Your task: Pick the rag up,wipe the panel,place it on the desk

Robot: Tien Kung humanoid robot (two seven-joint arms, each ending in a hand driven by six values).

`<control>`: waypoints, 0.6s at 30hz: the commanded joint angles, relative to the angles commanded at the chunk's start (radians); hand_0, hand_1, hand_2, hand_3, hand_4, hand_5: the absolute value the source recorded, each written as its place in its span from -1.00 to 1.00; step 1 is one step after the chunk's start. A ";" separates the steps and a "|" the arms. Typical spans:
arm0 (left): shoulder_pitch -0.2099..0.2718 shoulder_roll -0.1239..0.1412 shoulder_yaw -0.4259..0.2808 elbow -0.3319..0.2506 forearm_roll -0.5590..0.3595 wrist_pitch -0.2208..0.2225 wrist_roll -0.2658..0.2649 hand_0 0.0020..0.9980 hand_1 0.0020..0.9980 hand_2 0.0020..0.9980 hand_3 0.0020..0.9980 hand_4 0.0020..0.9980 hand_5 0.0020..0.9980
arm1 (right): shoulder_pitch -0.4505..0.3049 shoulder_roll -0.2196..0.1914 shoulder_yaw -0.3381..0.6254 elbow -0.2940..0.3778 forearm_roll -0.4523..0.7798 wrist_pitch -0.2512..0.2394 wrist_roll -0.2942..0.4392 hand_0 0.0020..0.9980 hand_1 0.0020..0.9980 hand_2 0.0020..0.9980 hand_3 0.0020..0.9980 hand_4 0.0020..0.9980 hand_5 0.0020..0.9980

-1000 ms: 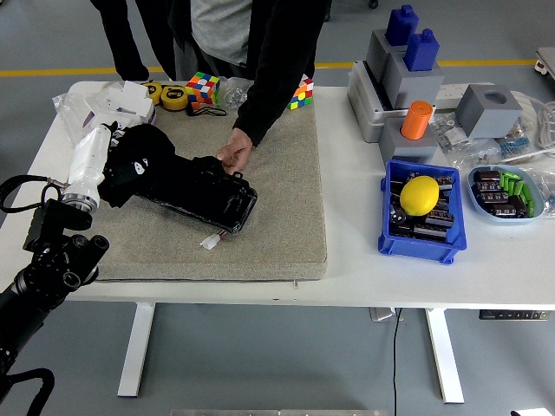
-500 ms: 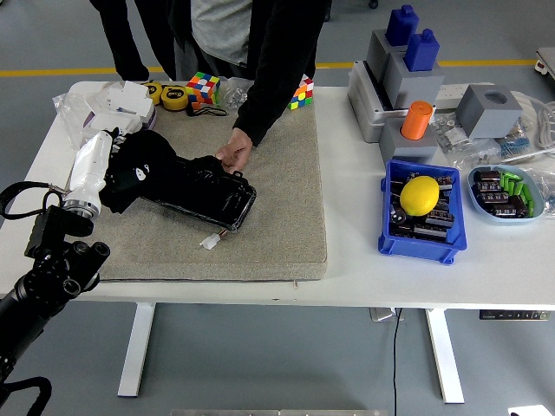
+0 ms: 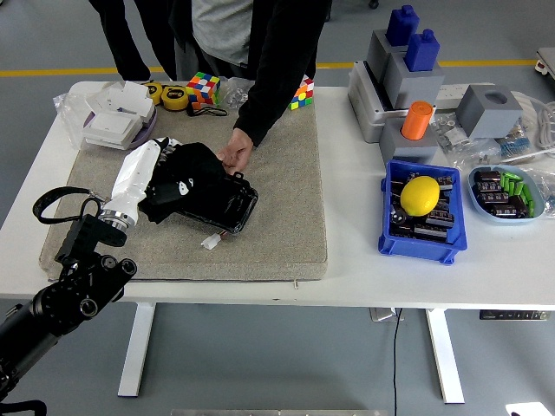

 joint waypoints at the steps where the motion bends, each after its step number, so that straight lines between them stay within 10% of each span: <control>1: 0.004 0.005 0.021 -0.022 -0.006 0.001 0.001 -0.53 -0.39 -0.31 0.10 0.34 -1.00 | 0.001 0.000 0.000 0.001 0.001 0.000 0.000 0.18 0.13 -0.04 0.04 0.81 -0.28; 18: 0.017 0.008 0.237 -0.166 -0.049 -0.007 0.017 -0.53 -0.38 -0.30 0.10 0.34 -1.00 | 0.001 0.000 -0.007 0.008 0.005 0.001 0.001 0.18 0.13 -0.04 0.04 0.82 -0.28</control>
